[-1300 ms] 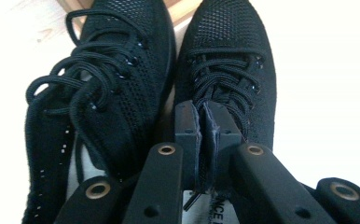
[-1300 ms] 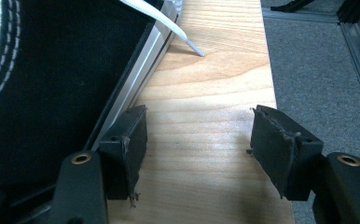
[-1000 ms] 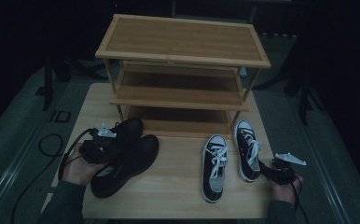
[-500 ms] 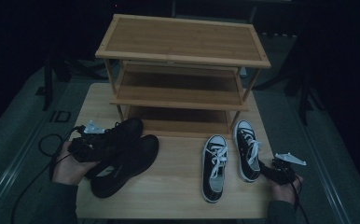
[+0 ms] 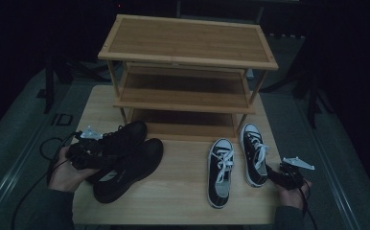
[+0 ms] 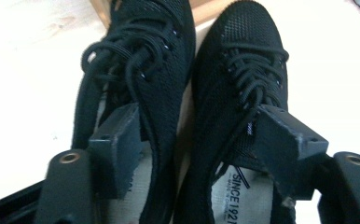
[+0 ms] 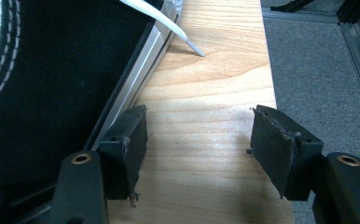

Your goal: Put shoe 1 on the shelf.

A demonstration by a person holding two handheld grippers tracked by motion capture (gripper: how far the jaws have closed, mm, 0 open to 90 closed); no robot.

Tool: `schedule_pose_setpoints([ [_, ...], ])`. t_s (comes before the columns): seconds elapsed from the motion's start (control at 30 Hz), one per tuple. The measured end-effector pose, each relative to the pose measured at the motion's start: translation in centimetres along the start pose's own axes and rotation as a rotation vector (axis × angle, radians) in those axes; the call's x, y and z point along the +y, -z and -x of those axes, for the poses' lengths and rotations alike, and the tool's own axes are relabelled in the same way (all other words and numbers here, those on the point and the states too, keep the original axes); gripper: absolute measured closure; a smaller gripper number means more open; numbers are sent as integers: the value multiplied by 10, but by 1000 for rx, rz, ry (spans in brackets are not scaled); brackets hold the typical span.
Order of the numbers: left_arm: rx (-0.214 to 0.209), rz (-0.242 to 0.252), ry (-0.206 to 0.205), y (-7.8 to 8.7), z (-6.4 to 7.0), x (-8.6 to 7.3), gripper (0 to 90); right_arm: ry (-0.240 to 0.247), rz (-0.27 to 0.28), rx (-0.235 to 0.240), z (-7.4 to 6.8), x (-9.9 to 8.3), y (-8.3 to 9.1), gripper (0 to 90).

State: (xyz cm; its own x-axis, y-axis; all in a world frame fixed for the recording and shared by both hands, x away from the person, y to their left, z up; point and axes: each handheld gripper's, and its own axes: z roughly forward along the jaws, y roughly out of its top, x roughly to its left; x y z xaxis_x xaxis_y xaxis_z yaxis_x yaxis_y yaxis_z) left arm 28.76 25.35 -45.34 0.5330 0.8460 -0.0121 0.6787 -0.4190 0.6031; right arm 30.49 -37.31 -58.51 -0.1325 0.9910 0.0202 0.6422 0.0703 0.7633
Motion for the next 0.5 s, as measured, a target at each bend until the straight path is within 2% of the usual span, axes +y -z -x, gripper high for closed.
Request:
schedule_pose_setpoints([
  [0.2,-4,-22,8,-5,0,-3,240,0,0,0,0,0,0,358],
  [0.4,-4,-48,7,-13,-2,-5,230,0,0,0,0,0,0,358],
  [0.5,-21,-52,7,-18,-4,-6,222,0,0,0,0,0,0,358],
])
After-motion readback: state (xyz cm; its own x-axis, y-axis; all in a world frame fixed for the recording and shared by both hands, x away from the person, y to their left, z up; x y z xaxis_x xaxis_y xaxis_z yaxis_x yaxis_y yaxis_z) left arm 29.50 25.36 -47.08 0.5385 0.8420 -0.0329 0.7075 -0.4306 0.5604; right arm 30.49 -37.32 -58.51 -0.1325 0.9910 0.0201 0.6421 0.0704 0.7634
